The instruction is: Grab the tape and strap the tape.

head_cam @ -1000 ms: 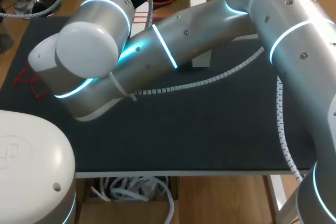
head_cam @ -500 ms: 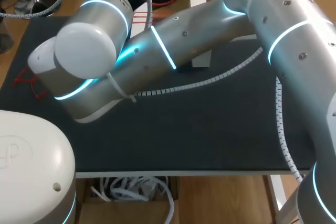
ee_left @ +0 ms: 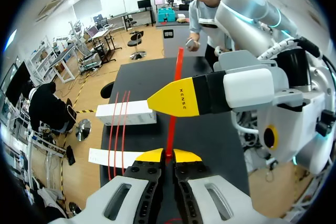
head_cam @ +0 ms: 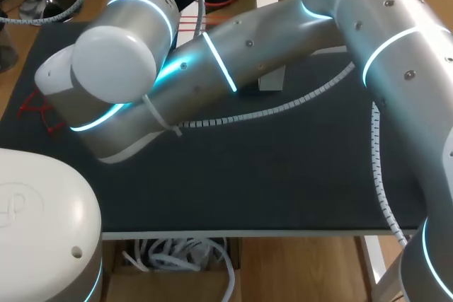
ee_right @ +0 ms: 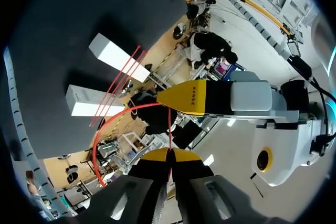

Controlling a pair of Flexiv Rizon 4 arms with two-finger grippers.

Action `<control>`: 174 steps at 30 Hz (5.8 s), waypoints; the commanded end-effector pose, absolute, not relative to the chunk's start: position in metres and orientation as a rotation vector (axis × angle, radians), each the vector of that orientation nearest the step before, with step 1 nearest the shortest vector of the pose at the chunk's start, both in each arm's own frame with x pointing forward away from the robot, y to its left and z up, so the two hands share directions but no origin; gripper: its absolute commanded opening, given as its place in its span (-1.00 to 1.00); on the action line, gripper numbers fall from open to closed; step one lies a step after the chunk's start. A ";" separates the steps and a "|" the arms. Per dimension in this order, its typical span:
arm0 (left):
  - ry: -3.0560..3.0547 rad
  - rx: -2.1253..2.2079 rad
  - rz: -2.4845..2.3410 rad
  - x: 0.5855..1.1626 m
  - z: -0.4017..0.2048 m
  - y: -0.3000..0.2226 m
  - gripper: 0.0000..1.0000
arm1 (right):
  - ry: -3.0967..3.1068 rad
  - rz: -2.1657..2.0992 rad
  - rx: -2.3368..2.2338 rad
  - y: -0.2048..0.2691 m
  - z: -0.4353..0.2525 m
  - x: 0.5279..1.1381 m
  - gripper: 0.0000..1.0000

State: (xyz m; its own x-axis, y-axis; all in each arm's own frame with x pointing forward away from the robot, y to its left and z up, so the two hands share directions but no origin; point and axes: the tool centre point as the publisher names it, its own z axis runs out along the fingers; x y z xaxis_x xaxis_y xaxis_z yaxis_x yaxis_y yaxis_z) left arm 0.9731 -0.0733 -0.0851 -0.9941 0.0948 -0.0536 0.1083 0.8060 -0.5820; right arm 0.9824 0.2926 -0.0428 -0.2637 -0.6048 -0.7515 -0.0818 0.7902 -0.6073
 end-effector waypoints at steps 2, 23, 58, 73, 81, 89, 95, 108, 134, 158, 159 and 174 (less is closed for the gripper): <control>2.969 0.168 -0.954 0.974 -0.084 -0.073 -1.00 | 1.793 -0.540 -0.538 0.288 -0.039 0.982 -1.00; 2.969 0.168 -0.954 0.974 -0.084 -0.073 -1.00 | 1.790 -0.520 -0.500 0.278 -0.031 0.980 -1.00; 2.969 0.168 -0.954 0.974 -0.084 -0.073 -1.00 | 1.819 -0.526 -0.530 0.285 -0.039 0.982 -1.00; 2.969 0.168 -0.954 0.974 -0.084 -0.073 -1.00 | 1.819 -0.533 -0.542 0.296 -0.047 0.982 -1.00; 2.969 0.168 -0.954 0.974 -0.084 -0.073 -1.00 | 1.827 -0.541 -0.536 0.302 -0.050 0.983 -1.00; 2.969 0.168 -0.954 0.974 -0.084 -0.073 -1.00 | 1.833 -0.548 -0.543 0.307 -0.053 0.986 -1.00; 2.969 0.168 -0.954 0.974 -0.084 -0.073 -1.00 | 1.834 -0.537 -0.543 0.307 -0.050 0.986 -1.00; 2.969 0.168 -0.954 0.974 -0.084 -0.073 -1.00 | 1.832 -0.529 -0.528 0.293 -0.042 0.982 -0.67; 2.969 0.168 -0.954 0.974 -0.084 -0.073 -1.00 | 1.835 -0.513 -0.530 0.289 -0.039 0.977 -0.70; 2.969 0.168 -0.954 0.974 -0.084 -0.073 -1.00 | 1.841 -0.518 -0.527 0.291 -0.042 0.976 -1.00; 2.969 0.168 -0.954 0.974 -0.084 -0.073 -1.00 | 1.842 -0.518 -0.524 0.292 -0.042 0.976 -1.00; 2.969 0.168 -0.954 0.974 -0.084 -0.073 -1.00 | 1.841 -0.514 -0.529 0.299 -0.046 0.978 -1.00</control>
State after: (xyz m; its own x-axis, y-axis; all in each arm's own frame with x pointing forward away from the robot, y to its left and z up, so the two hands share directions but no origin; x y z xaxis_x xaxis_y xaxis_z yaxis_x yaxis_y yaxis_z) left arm 0.9731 -0.0733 -0.0850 -0.9940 0.0948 -0.0536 0.1083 0.8060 -0.5819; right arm 0.9780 0.2981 -0.0472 -0.2985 -0.5816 -0.7568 -0.1054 0.8081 -0.5795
